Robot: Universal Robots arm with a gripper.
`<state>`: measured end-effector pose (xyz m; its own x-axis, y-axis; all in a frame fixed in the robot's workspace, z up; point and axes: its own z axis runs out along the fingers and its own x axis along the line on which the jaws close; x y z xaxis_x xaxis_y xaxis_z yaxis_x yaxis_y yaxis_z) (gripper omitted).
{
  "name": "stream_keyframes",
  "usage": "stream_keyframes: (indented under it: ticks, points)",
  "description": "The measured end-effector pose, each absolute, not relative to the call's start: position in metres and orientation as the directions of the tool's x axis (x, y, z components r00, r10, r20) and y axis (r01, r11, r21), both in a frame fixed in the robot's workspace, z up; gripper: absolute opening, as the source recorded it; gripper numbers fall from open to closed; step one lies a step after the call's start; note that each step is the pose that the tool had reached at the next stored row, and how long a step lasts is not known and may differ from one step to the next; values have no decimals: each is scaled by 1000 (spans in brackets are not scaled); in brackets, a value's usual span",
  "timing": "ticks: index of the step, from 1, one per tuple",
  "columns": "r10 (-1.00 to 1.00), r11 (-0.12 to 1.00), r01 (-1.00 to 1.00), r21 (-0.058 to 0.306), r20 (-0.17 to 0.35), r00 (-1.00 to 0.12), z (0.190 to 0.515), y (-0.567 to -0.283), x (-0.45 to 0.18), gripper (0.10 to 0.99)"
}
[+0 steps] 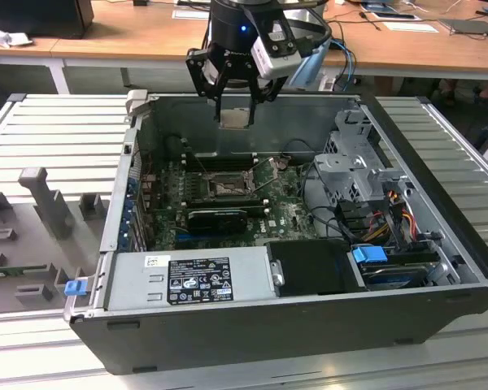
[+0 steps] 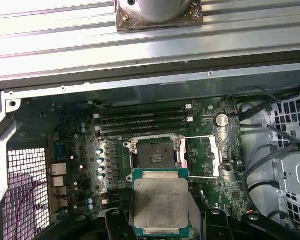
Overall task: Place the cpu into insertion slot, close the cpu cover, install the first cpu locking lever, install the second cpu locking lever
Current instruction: 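Place the cpu into insertion slot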
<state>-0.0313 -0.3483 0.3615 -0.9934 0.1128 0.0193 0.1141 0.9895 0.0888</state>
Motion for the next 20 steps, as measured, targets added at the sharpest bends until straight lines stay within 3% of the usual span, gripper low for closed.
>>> stream_keyframes:
  ticks: [20]
  points:
    - [222,972,223,78,18,-975,360,-349,-31,525]
